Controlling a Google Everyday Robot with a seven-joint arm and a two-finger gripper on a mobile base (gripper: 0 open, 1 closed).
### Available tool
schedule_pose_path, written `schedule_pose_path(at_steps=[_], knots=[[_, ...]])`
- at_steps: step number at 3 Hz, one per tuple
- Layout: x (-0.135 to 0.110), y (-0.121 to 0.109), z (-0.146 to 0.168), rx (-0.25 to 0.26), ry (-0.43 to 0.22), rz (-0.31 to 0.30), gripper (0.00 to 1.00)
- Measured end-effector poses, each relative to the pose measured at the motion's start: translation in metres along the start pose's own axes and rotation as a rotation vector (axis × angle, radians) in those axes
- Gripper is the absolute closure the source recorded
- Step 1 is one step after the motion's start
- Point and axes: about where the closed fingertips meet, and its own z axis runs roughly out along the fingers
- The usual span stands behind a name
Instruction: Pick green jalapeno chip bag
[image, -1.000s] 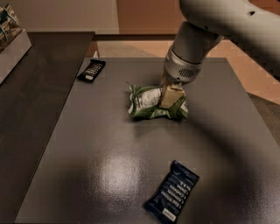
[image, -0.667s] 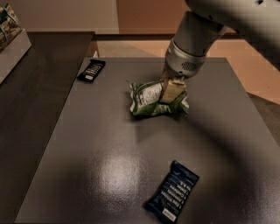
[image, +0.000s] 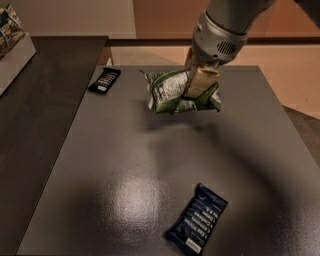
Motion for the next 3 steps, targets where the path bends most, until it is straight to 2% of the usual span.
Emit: schedule_pose_path(at_steps=[2,3], knots=[[-0.023,-0.003,-0.057,0.073,-0.047,-0.076,1.0],[-0.023,-0.003,-0.057,0.073,-0.047,-0.076,1.0]])
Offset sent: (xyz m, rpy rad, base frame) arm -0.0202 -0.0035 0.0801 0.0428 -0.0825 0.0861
